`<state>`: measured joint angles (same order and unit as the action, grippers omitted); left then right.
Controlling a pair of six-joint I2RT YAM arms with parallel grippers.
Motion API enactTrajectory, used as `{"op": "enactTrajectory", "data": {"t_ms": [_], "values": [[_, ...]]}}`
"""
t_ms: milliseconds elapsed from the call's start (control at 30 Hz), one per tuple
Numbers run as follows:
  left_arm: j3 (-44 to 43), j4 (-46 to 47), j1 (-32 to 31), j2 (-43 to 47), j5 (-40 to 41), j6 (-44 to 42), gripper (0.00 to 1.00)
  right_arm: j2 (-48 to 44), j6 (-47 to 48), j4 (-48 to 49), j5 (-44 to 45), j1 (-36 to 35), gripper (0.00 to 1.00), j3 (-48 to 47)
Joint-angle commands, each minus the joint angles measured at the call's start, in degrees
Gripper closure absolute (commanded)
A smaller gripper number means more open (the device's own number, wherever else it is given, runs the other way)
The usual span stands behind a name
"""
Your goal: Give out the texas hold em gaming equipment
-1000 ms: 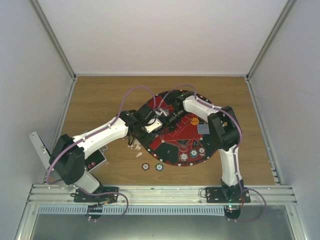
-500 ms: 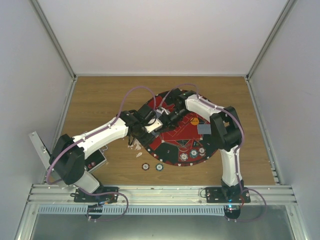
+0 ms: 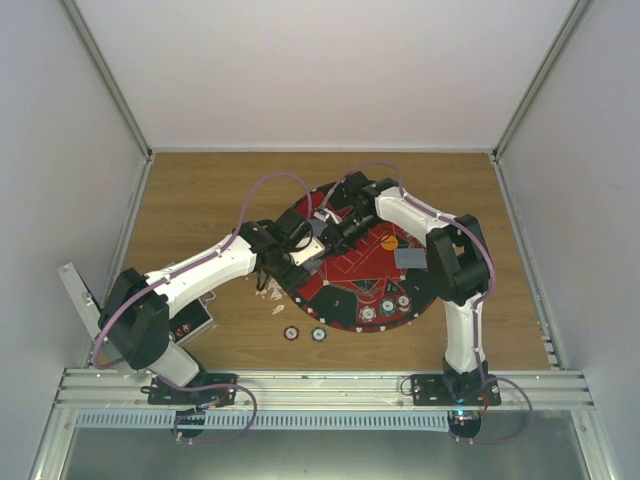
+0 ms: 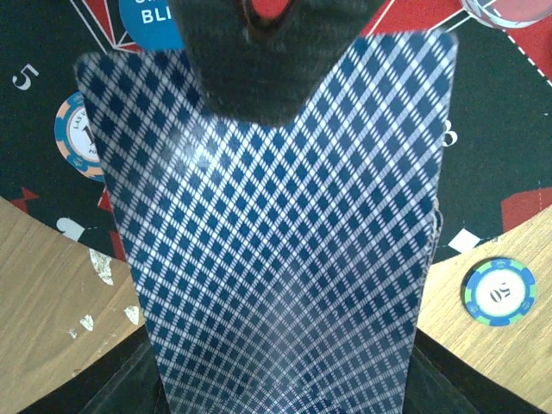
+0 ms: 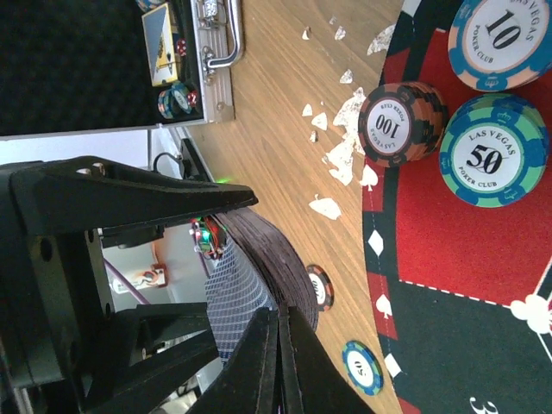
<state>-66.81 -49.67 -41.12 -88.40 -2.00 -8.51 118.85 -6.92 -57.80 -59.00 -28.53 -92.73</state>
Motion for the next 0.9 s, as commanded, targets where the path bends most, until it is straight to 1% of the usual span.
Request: {"op": "enactTrajectory", "data": {"t_ms": [0,200,300,367,433,567,700,867], "values": [[0.41,1.15,-0.32,1.04,0.43,-0.19,0.42,-3.11,-1.01,1.16,2.22,2.23,0.99,0.31],[0.55,1.16,-0.27,1.12,0.69,-0.34,0.42,-6.16,-1.37,2.3,7.12,8.52,0.99,1.94],[0.6,1.15,-0.27,1.21,0.78,-0.25,0.42,-7.28,-0.16,3.7,11.0,11.74,0.99,4.33],[0.54,1.16,-0.27,1.26,0.79,-0.29,0.42,-7.37,1.98,3.79,13.44,12.62,1.0,6.15],[0.54,1.15,-0.27,1.21,0.86,-0.28,0.42,-7.23,4.58,3.86,15.08,12.33,0.99,7.93],[0.3,1.15,-0.27,0.95,0.92,-0.32,0.42,-6.26,8.71,3.56,14.33,10.62,0.99,11.44],[0.33,1.11,-0.27,0.95,0.96,-0.35,0.42,-5.21,10.18,4.11,13.0,8.39,0.99,12.85],[0.28,1.07,-0.27,1.04,0.93,-0.28,0.42,-2.36,11.09,3.59,15.36,5.1,0.99,12.48]]}}
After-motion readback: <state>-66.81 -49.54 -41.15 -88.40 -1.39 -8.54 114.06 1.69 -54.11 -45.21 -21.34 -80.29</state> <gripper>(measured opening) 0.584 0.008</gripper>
